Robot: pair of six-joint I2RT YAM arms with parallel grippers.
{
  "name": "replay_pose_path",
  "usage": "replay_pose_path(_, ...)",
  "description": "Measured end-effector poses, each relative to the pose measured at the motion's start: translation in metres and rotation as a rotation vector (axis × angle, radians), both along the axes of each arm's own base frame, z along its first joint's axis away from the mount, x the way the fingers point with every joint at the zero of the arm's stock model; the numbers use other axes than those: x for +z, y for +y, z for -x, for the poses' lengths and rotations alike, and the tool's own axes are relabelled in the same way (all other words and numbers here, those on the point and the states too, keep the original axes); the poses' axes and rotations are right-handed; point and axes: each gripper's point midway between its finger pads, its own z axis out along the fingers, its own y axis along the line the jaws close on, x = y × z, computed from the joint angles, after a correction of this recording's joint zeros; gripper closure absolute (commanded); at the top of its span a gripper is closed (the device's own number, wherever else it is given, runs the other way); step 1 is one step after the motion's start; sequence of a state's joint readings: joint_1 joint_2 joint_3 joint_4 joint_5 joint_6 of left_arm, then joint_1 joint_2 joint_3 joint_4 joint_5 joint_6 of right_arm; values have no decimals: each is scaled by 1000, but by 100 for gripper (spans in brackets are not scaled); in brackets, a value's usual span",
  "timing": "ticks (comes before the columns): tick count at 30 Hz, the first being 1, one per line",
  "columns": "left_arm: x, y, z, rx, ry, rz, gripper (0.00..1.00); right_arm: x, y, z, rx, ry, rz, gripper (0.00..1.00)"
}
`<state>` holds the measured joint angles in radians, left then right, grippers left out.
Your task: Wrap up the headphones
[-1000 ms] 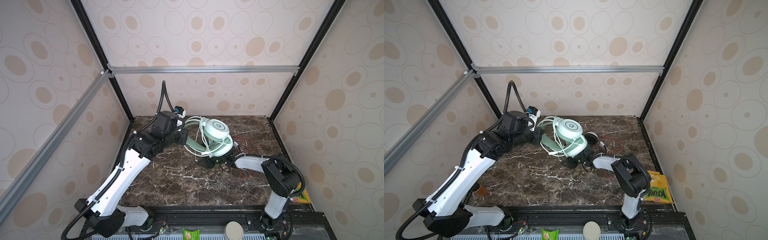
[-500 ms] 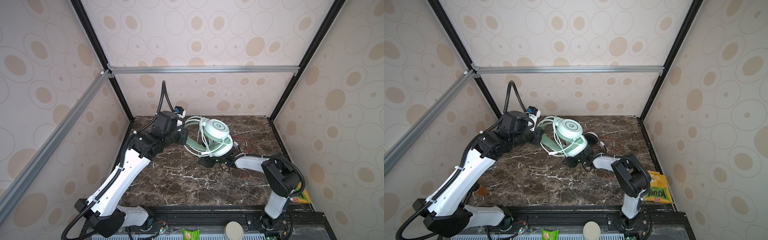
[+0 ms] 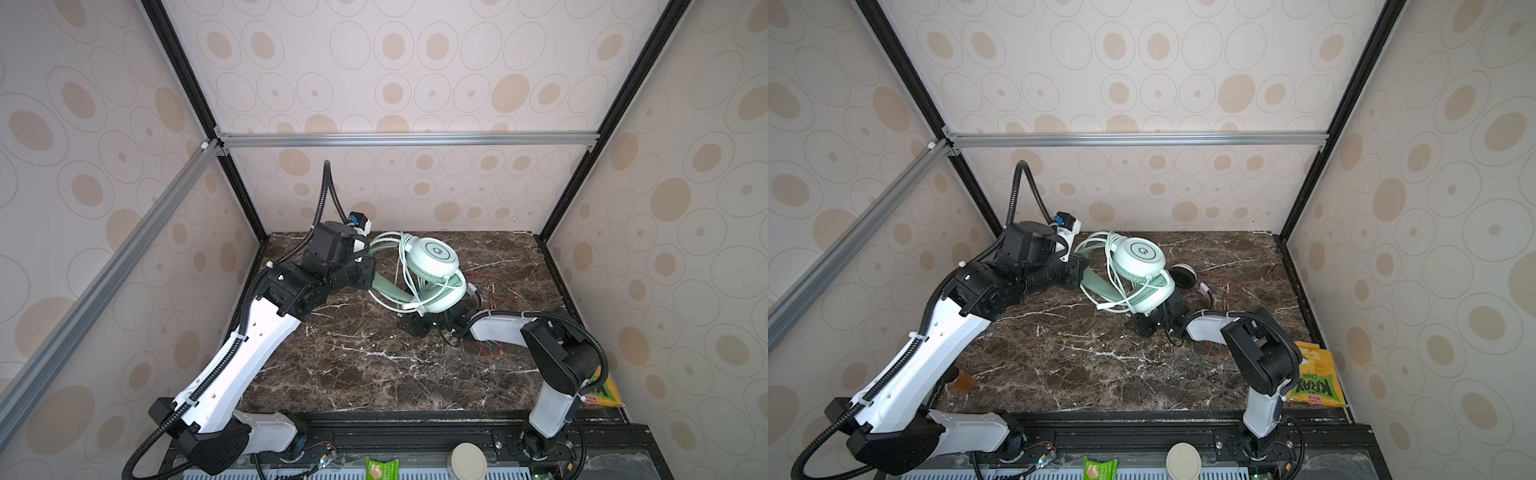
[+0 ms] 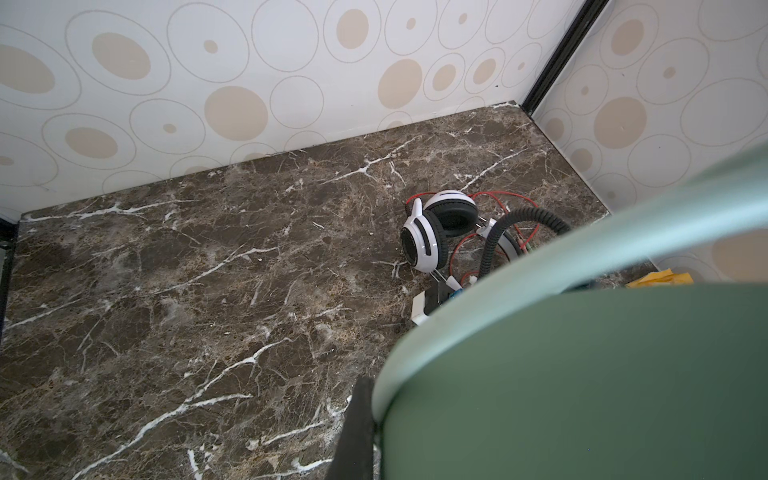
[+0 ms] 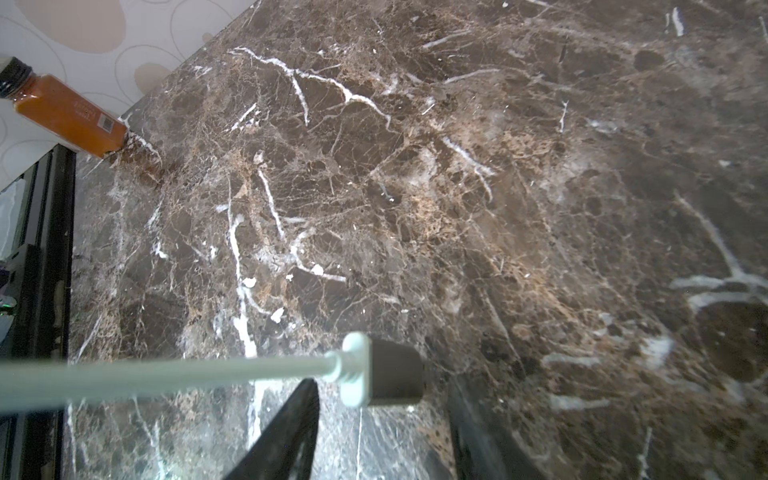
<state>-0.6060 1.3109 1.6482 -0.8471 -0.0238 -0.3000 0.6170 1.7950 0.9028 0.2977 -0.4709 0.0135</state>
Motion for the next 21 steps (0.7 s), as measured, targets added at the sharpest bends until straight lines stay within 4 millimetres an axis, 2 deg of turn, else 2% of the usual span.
replay_pose_path(11,3,0,0,1,-5,7,100,-2,-3,2,-12,-94,-64,56)
replay_pose_path(21,4,0,0,1,-6,8,100,17,-2,-5,-49,-198,-135,55)
